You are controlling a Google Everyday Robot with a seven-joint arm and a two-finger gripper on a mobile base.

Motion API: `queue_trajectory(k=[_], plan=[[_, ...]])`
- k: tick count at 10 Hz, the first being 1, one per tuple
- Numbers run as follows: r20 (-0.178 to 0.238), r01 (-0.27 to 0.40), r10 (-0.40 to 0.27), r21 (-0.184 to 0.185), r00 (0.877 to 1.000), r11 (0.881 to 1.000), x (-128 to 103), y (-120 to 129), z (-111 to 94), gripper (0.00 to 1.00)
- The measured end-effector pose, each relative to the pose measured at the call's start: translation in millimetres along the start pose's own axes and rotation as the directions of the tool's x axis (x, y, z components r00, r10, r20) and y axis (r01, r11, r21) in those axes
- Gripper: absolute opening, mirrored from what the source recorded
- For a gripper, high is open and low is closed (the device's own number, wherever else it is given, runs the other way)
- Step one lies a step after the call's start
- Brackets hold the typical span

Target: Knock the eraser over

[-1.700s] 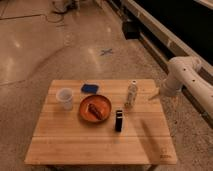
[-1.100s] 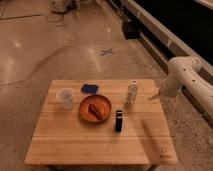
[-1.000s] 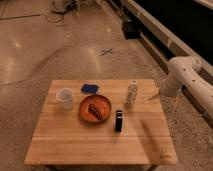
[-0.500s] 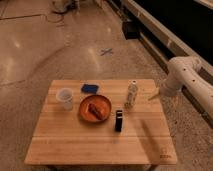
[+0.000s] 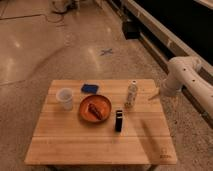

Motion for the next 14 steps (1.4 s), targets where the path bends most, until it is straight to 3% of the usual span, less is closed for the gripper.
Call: queue_trajectory(k=[6, 10, 14], plan=[[-0.008, 0.012, -0.012, 0.001, 1.0, 1.0, -3, -3, -3, 0.8], [-0.025, 0.07, -0.069, 0.003, 0.997, 0.998, -27, -20, -10, 0.8], [-0.028, 0.151, -0.152, -0.033, 0.988, 0.988, -56, -36, -1, 0.8]])
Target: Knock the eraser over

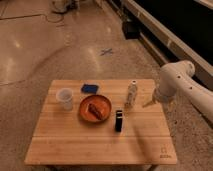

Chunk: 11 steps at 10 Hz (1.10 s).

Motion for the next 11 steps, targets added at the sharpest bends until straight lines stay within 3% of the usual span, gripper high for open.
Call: queue_trajectory(k=[5, 11], plan=[[-0.012, 0.073, -0.073, -0.008, 0.997, 0.997, -24, -39, 6, 0.8], [-0.007, 0.1, -0.1, 0.008, 0.995, 0.995, -39, -72, 11, 0.8]])
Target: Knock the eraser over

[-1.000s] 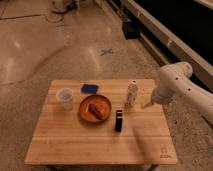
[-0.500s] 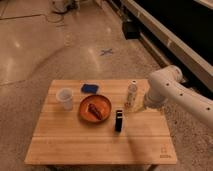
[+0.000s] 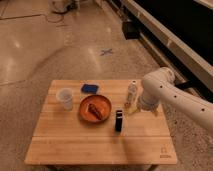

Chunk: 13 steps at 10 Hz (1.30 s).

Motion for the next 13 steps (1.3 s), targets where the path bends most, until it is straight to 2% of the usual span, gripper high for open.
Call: queue_trajectory(k=[7, 13], plan=[[-0.017, 0.042, -0.042, -0.008, 0.999, 0.999, -3, -25, 12, 0.8], [-0.005, 0.115, -0.115, 0.025, 0.993, 0.993, -19, -60, 10, 0.8]])
